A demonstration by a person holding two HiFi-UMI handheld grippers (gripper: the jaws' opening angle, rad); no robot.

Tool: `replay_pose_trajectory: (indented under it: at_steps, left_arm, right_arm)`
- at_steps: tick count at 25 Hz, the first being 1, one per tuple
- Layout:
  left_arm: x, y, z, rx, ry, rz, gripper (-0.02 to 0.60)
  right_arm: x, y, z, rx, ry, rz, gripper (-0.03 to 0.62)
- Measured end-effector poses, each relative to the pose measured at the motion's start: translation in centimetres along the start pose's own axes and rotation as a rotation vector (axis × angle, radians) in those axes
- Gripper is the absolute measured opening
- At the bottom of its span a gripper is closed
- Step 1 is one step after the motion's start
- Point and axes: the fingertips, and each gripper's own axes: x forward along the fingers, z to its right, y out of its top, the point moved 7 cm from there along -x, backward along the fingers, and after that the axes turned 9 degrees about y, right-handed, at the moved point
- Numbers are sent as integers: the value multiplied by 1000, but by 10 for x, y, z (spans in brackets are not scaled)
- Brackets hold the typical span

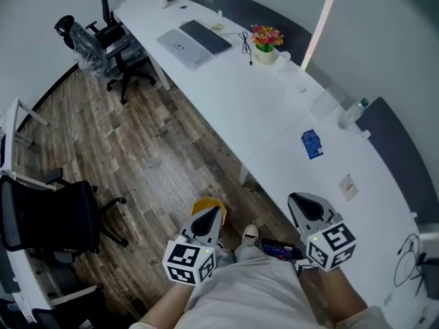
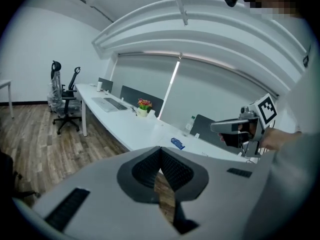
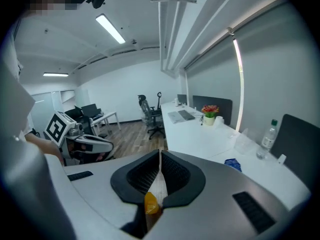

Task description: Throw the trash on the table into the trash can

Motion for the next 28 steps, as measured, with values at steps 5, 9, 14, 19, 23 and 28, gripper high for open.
replay_pose_trajectory:
  at_steps: [5,9,14,19,23,28]
  left_arm:
    - [19,3,19,45,-61,-35,2]
    - [33,1,37,80,-103,-73,0]
    - [51,-1,67,145,-159,-92,0]
    - [81,-7,96,159,-211,-94,0]
    - [102,-12,122,180,-265,-107,0]
    - [136,-20,153,202,-316,-129,1]
  right_arm:
    - [-39,-15,43,34,-132,11,40]
    - [-62,-37,69,66,-164,43,40]
    - [-92,-76,104,144,-259,82,40]
    - [-114,-109,130,221,-380,112,40]
    - [-128,-134,143,255,-460,101,40]
    - [-146,-159,166,270,-519,66,40]
